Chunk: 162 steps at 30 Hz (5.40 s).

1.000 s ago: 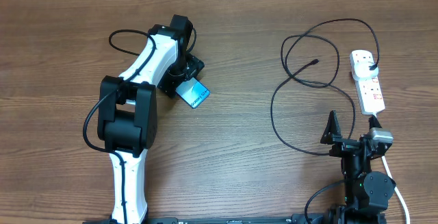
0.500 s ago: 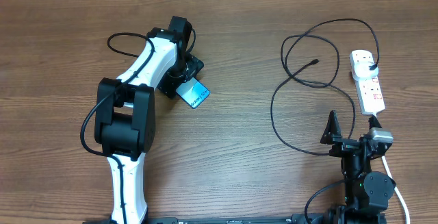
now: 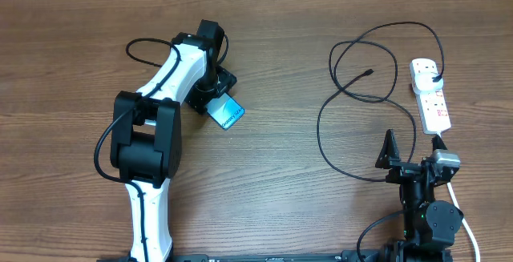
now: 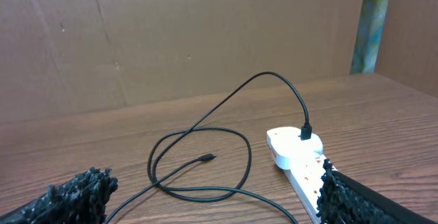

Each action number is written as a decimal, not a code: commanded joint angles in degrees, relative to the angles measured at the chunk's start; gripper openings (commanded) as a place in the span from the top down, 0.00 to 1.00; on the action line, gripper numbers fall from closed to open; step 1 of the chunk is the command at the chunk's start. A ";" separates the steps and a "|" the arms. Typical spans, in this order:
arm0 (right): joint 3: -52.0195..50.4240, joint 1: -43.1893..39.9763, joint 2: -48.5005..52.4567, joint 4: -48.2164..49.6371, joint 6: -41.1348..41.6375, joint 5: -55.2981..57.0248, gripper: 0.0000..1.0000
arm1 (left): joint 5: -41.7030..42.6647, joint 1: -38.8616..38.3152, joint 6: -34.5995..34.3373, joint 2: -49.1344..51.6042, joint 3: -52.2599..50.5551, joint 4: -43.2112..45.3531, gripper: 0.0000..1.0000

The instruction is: Plug charger to phone and switch on socket

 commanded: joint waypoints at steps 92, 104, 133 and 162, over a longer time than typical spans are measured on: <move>-0.63 -0.24 -0.42 0.22 -0.09 -0.11 0.00 | 27.71 1.88 28.92 2.45 22.62 -22.67 0.27; -0.63 -0.13 -0.42 1.16 10.36 -10.75 0.00 | 51.69 5.18 32.30 2.45 23.71 -22.60 0.27; 17.99 -0.09 12.48 -6.47 27.34 -31.41 0.00 | 60.28 5.29 34.16 2.45 23.71 -21.79 0.27; 67.28 10.62 62.64 -40.11 19.67 -33.44 0.00 | 60.30 5.29 34.12 2.45 23.71 -21.79 0.27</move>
